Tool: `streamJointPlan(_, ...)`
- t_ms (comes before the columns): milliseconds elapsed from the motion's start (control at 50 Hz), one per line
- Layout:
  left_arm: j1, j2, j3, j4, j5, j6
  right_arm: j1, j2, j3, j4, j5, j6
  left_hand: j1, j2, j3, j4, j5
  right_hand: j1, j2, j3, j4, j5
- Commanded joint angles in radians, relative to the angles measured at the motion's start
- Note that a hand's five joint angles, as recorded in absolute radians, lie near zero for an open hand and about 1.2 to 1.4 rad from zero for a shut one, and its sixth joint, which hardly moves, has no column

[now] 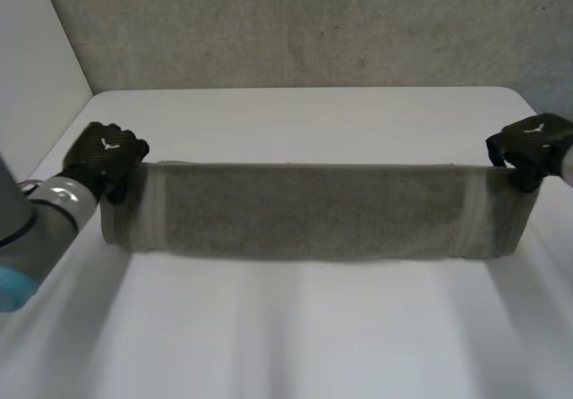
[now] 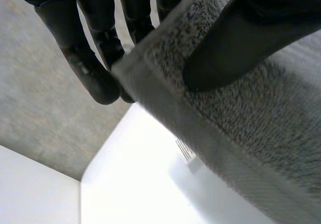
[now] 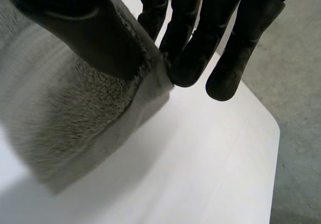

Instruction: Fold the towel.

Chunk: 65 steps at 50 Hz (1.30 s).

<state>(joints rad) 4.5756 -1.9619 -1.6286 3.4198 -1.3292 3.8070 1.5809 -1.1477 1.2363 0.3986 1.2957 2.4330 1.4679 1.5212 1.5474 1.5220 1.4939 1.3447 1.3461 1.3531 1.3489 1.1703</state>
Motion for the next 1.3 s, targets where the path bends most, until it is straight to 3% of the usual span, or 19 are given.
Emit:
streamJointPlan(20,-0.056,-0.259,0.275,0.002,-0.111,-0.006,0.085,0.242,-0.190,-0.189,0.111,-0.002,-0.072,-0.125,-0.151,-0.126,-0.272,0.052,0.050,0.043,0.047,0.051)
streamJointPlan(180,-0.070,-0.386,0.423,0.087,-0.159,-0.010,0.132,0.333,-0.192,-0.460,0.171,0.001,-0.072,-0.125,-0.151,-0.126,-0.272,0.052,0.050,0.043,0.047,0.051)
streamJointPlan(340,-0.087,-0.425,0.432,0.240,-0.169,-0.009,0.148,0.371,-0.202,-0.527,0.206,0.005,-0.072,-0.125,-0.151,-0.126,-0.272,0.052,0.050,0.043,0.047,0.051)
streamJointPlan(420,-0.096,-0.439,0.432,0.249,-0.168,-0.009,0.149,0.385,-0.202,-0.561,0.212,0.000,-0.072,-0.125,-0.151,-0.126,-0.272,0.052,0.050,0.043,0.047,0.051)
streamJointPlan(440,-0.102,-0.446,0.429,0.252,-0.168,-0.007,0.149,0.393,-0.202,-0.569,0.218,0.000,-0.490,-0.543,-0.569,-0.544,-0.690,-0.003,-0.004,-0.011,-0.007,-0.003)
streamJointPlan(460,-0.103,-0.446,0.429,0.253,-0.168,-0.007,0.149,0.393,-0.202,-0.569,0.218,0.000,-0.494,-0.547,-0.573,-0.548,-0.695,-0.003,-0.005,-0.012,-0.007,-0.003)
streamJointPlan(480,-0.107,-0.451,0.423,0.254,-0.169,-0.003,0.151,0.396,-0.199,-0.569,0.218,-0.002,-1.131,-1.184,-1.210,-1.185,-1.331,-0.576,-0.577,-0.584,-0.580,-0.576)
streamJointPlan(500,-0.112,-0.451,0.418,0.256,-0.173,-0.001,0.151,0.393,-0.193,-0.570,0.218,0.001,-1.262,-1.315,-1.341,-1.316,-1.462,-1.170,-1.172,-1.179,-1.174,-1.170)
streamJointPlan(620,-0.115,-0.431,0.400,0.254,-0.217,-0.009,0.153,0.371,-0.161,-0.573,0.215,0.026,-1.293,-1.347,-1.373,-1.347,-1.494,-1.170,-1.172,-1.179,-1.174,-1.170)
streamJointPlan(720,-0.109,-0.329,0.319,0.256,-0.231,-0.033,0.142,0.182,-0.057,-0.573,0.201,0.127,-1.293,-1.346,-1.372,-1.347,-1.493,-1.170,-1.172,-1.179,-1.174,-1.170)
streamJointPlan(780,-0.106,-0.302,0.296,0.254,-0.229,-0.053,0.139,0.141,-0.024,-0.575,0.198,0.149,-1.293,-1.346,-1.372,-1.347,-1.493,-1.170,-1.172,-1.179,-1.174,-1.170)
streamJointPlan(940,-0.092,-0.123,0.110,0.242,-0.199,-0.265,0.136,-0.024,0.159,-0.522,0.194,0.190,-1.290,-1.343,-1.369,-1.344,-1.490,-1.170,-1.172,-1.179,-1.174,-1.170)
streamJointPlan(1060,-0.083,-0.029,-0.010,0.242,-0.120,-0.375,0.111,-0.030,0.212,-0.409,0.163,0.193,-1.290,-1.343,-1.369,-1.344,-1.490,-1.170,-1.172,-1.179,-1.174,-1.170)
streamJointPlan(1160,-0.067,0.043,-0.122,0.243,-0.025,-0.483,0.070,-0.020,0.233,-0.331,0.099,0.198,-1.275,-1.328,-1.354,-1.329,-1.476,-0.972,-0.973,-0.980,-0.976,-0.972)
streamJointPlan(1200,-0.067,0.044,-0.135,0.243,-0.018,-0.497,0.039,0.002,0.233,-0.316,0.050,0.201,-1.272,-1.325,-1.352,-1.326,-1.473,-0.928,-0.929,-0.936,-0.932,-0.928)
streamJointPlan(1300,-0.067,0.041,-0.152,0.243,-0.016,-0.506,0.011,0.086,0.218,-0.317,0.024,0.202,-1.272,-1.325,-1.351,-1.326,-1.473,-0.863,-0.865,-0.872,-0.868,-0.864)
